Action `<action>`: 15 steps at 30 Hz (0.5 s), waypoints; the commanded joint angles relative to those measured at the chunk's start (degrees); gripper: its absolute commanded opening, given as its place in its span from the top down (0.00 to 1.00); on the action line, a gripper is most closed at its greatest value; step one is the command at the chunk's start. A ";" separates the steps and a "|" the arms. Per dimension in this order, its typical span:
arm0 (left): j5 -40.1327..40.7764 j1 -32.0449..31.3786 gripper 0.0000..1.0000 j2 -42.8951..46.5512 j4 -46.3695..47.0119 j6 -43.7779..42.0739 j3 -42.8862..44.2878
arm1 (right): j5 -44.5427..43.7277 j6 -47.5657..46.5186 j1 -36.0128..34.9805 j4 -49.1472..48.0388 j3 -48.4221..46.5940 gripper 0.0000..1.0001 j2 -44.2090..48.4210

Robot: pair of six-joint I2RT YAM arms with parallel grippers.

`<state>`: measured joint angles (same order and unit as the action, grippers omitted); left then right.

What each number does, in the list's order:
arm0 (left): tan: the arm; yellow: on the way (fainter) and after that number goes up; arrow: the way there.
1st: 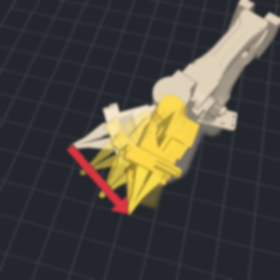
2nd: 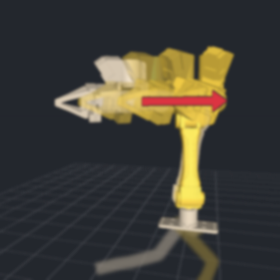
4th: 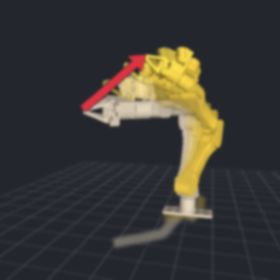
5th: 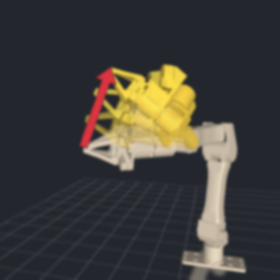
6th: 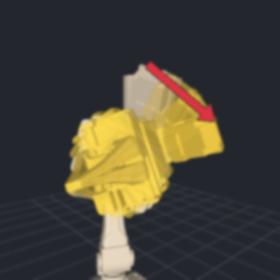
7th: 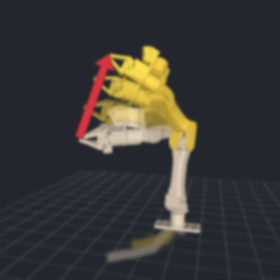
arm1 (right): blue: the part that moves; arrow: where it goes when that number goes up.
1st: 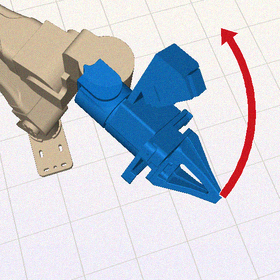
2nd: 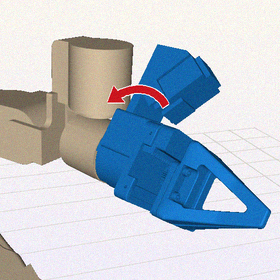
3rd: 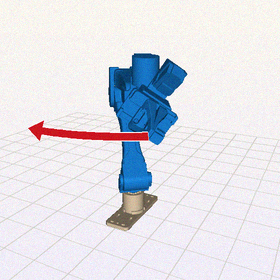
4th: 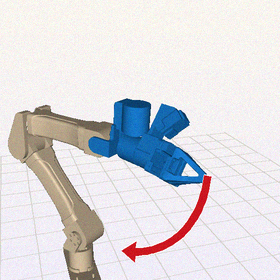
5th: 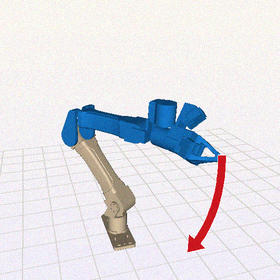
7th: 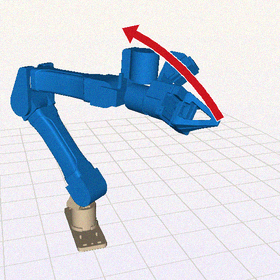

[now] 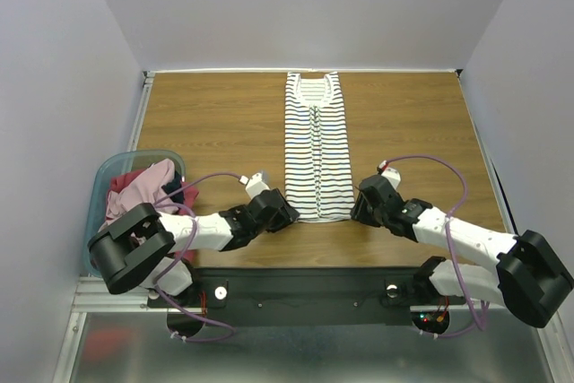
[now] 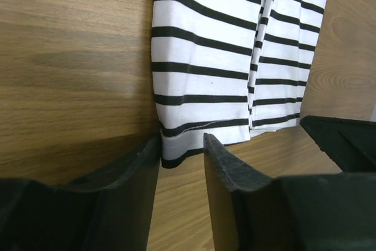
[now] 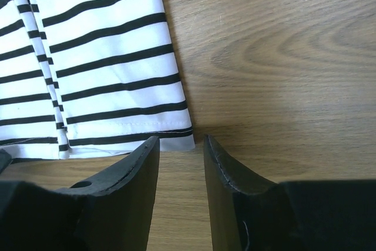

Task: Fold and stack the tank tops
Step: Fold the tank top

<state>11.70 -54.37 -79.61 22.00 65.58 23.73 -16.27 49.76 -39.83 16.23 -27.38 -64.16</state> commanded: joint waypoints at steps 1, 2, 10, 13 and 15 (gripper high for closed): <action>0.86 -0.47 0.48 1.47 -13.03 -1.96 -2.89 | -2.01 0.78 -0.42 -1.11 -1.10 0.58 -0.09; 0.86 -0.47 0.47 1.91 -13.03 -1.69 -3.16 | -2.10 0.78 -0.42 -1.20 -0.84 0.58 -0.09; 1.04 -0.74 0.50 2.18 -12.68 0.34 -4.39 | -2.71 1.04 -0.51 -1.81 -0.84 0.59 -1.93; 1.57 -0.74 0.54 1.39 -12.51 0.60 -3.78 | -2.54 0.96 -0.42 -2.25 -1.10 0.59 -2.63; 1.74 -0.74 0.57 0.08 -12.51 0.51 -3.34 | -2.27 0.96 -0.42 -2.52 -1.10 0.60 -3.16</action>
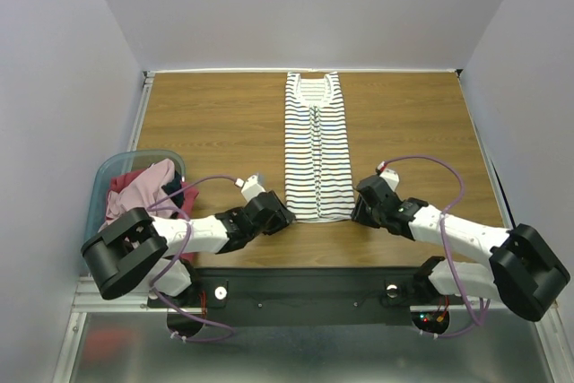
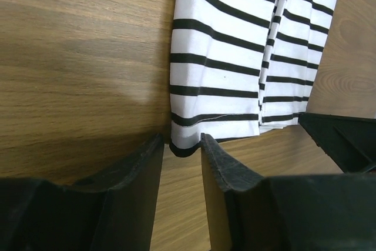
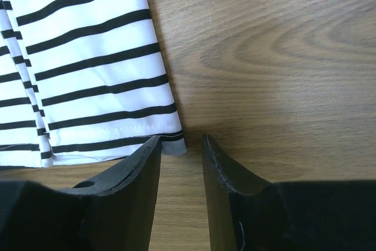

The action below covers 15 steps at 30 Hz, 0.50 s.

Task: Fold and stack the tank tops
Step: Fold the tank top

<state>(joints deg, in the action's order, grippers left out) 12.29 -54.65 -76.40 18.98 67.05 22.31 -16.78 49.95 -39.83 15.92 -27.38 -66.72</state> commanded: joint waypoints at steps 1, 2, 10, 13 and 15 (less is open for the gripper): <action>1.24 -0.45 0.59 -3.58 -9.58 -1.04 -1.48 | -1.60 0.76 -0.42 -2.47 -1.10 0.61 -0.78; 1.24 -0.45 0.61 -4.10 -9.58 -1.21 -1.39 | -1.42 0.76 -0.42 -2.56 -1.19 0.61 -0.96; 1.77 -0.45 0.69 -8.06 -9.58 -0.69 -1.13 | 0.07 0.58 -0.51 -4.23 -1.01 0.65 -2.36; 1.94 -0.45 0.74 -8.85 -9.49 -0.86 -0.95 | 0.43 0.58 -0.42 -4.58 -0.84 0.71 -2.98; 2.03 -0.54 0.79 -9.29 -9.58 -1.39 -0.77 | 0.60 0.50 -0.42 -4.76 -0.84 0.75 -2.98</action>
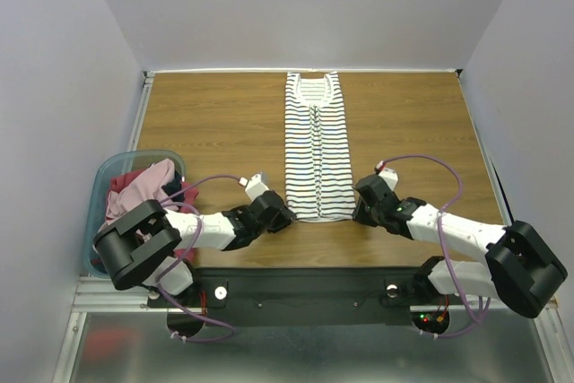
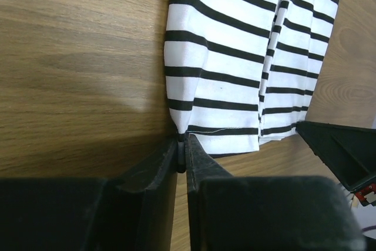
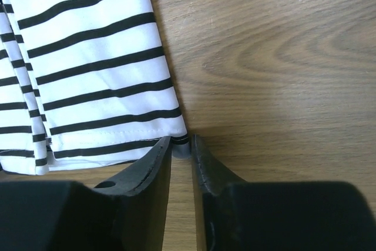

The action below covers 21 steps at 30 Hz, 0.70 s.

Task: Fold and stack the tank tops
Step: Fold the tank top

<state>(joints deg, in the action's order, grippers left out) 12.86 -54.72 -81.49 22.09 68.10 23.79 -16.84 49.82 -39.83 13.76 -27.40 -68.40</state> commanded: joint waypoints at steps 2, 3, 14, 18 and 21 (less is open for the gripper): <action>1.46 -0.48 1.00 -4.03 -12.77 -2.88 -2.08 | 0.58 0.45 -0.42 -2.60 -0.99 0.78 -1.30; 1.46 -0.56 1.00 -3.76 -12.94 -3.58 -2.00 | 0.49 0.19 -0.42 -2.60 -1.08 0.82 -1.30; 2.78 -8.55 1.00 1.86 -21.99 -2.01 0.21 | 5.23 -1.84 -0.68 2.58 0.24 1.00 7.37; 3.05 -14.00 1.00 5.98 -25.68 2.65 -1.03 | 6.20 -0.78 -2.00 9.08 1.64 1.00 15.74; 3.57 -18.57 1.00 7.92 -29.28 6.25 -0.85 | 6.82 0.10 -3.40 15.05 1.65 1.00 21.72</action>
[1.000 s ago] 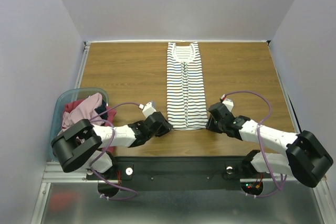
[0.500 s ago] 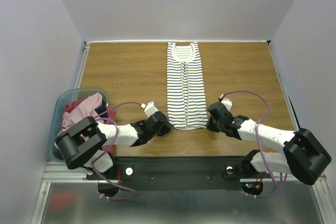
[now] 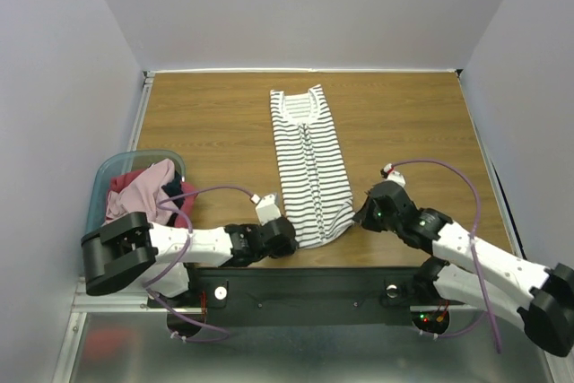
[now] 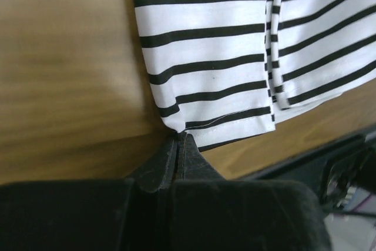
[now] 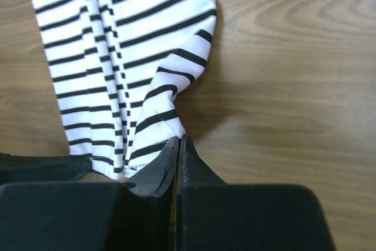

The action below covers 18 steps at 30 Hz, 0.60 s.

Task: Fold and stack the tank tops
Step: Fold the tank top

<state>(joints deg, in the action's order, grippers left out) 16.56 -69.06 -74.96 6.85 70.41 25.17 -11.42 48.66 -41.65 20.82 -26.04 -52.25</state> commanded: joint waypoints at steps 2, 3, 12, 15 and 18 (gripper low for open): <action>0.23 -7.30 1.00 3.06 -16.95 5.52 -1.18 | 2.54 2.22 -2.90 11.24 0.12 1.00 8.03; 0.40 -8.28 1.00 3.93 -17.92 6.74 -0.74 | 2.98 2.57 -3.17 12.13 -0.06 1.00 10.13; 5.31 -11.45 1.00 10.26 -26.01 8.87 5.59 | 1.49 3.02 -4.85 14.96 -4.45 1.00 11.48; 6.99 -10.14 1.00 11.94 -27.50 7.99 7.35 | 0.52 2.31 -4.85 12.50 -6.90 1.00 8.05; 7.79 -7.50 1.00 12.46 -27.86 6.41 8.14 | -1.32 1.17 -4.84 9.51 -8.67 1.00 4.89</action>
<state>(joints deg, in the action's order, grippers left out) 19.92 -78.87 -63.92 -16.80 78.26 30.85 -8.99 51.13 -46.22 34.89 -30.41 -45.19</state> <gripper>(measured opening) 0.037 0.019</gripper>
